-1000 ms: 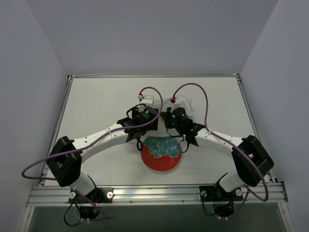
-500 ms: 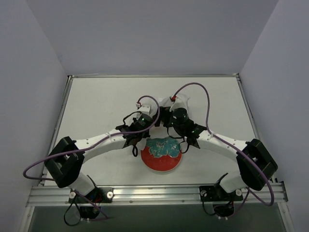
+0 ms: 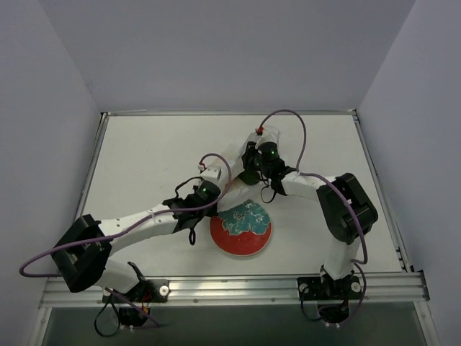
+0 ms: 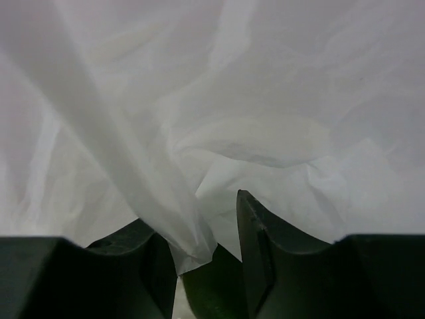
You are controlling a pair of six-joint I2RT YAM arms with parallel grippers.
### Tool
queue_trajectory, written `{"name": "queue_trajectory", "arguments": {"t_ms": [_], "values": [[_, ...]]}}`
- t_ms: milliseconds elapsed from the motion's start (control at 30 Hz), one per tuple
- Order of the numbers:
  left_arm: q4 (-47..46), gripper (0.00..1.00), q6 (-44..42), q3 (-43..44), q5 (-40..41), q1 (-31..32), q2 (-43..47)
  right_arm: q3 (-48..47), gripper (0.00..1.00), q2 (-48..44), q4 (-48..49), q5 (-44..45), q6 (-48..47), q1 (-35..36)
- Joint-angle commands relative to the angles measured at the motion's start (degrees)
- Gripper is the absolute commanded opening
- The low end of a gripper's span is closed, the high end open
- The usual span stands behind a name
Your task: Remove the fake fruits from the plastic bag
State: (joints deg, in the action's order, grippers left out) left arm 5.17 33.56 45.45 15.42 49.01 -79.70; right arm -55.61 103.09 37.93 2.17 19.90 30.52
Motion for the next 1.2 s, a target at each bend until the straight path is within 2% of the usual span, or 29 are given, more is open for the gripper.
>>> {"name": "queue_trajectory", "arguments": {"t_ms": [0, 67, 100, 167, 200, 233, 300, 400, 533, 600, 667, 700, 767, 833, 867, 933, 967, 1000, 1033, 1100, 1167], "values": [[0.45, 0.02, -0.95, 1.22, 0.14, 0.12, 1.39, -3.36, 0.33, 0.62, 2.24, -2.78, -5.04, -1.34], [1.07, 0.02, -0.69, 1.39, 0.22, 0.12, 0.78, -5.11, 0.37, 1.15, 0.92, -5.06, -5.49, -3.26], [0.72, 0.02, -0.43, 1.39, 0.22, 0.03, 0.69, -7.47, 0.53, 1.76, -1.87, -6.47, -4.96, -3.97], [0.02, 0.02, -0.34, 1.57, 0.14, 0.03, -0.01, -11.08, 0.7, 2.38, -7.84, -15.04, -4.96, -5.12], [-0.07, 0.02, -0.34, 1.92, 0.31, 0.03, -0.28, -12.83, 0.84, 2.38, -14.83, -16.57, -5.31, -4.86], [-0.42, 0.02, -0.34, 2.44, 0.14, -0.15, -0.63, -14.33, 0.87, 2.21, -18.73, -18.07, -5.66, -4.42], [-0.95, 0.02, -0.51, 4.2, -0.04, -0.41, -1.51, -15.67, 0.94, -0.24, -24.72, -21.77, -6.8, -2.41], [-2.18, 0.02, -0.87, 6.74, -1.18, -1.55, -2.82, -9.18, 0.99, -7.69, -24.58, -23.97, -6.63, 1.01], [-4.02, 0.02, -0.17, 8.86, -4.34, -3.92, -4.23, -2.67, 0.99, -14.83, -24.66, -27.29, -4.61, 3.4], [-4.2, 0.02, 0.27, 9.48, -6.27, -5.5, -4.41, 0.05, 0.99, -17.55, -24.49, -32.21, -4.69, 3.66], [-6.29, 0.02, 0.89, 9.83, -7.33, -6.29, -4.06, 1.21, 0.98, -18.8, -24.31, -40.82, -5.04, 3.93], [-6.49, 0.02, 0.98, 9.92, -7.77, -6.65, -3.97, 1.56, 0.98, -19.58, -24.05, -42.67, -4.87, 4.28], [-6.14, 0.03, 0.98, 10.45, -7.51, -6.83, -3.8, 1.48, 0.95, -20.55, -24.05, -40.86, -3.65, 6.2], [-6.31, 0.02, 1.07, 10.36, -7.51, -7.09, -3.53, 1.74, 0.85, -23.18, -24.4, -36.39, -2.33, 7.44], [-6.4, 0.02, 1.07, 9.92, -7.51, -7.09, -3.18, 2.09, 0.82, -25.72, -24.4, -29.93, -1.89, 8.4], [-6.92, 0.02, 1.33, 9.05, -7.6, -7.09, -2.83, 3.14, 0.65, -28.45, -24.49, -22.25, -1.01, 8.94], [-7.01, 0.02, 1.33, 8.26, -7.68, -7.09, -2.65, 4.62, 0.57, -30.99, -24.4, -14.82, 0.47, 8.85], [-7.36, 0.02, 1.42, 7.81, -7.86, -7.09, -2.57, 5.42, 0.36, -32.06, -24.48, -11.35, 0.84, 8.85], [-7.63, 0.02, 1.42, 7.38, -8.12, -7.09, -2.56, 6.13, 0.26, -33.12, -24.49, -8.53, 1.02, 8.94], [-8.94, 0.02, 1.51, 5.97, -8.74, -7.0, -2.65, 7.1, 0.11, -34.35, -24.49, -3.44, 0.23, 8.94], [-9.82, 0.02, 1.77, 5.0, -9.44, -6.74, -2.91, 6.32, 0.07, -33.23, -24.75, 0.0, -0.73, 9.03]]}}
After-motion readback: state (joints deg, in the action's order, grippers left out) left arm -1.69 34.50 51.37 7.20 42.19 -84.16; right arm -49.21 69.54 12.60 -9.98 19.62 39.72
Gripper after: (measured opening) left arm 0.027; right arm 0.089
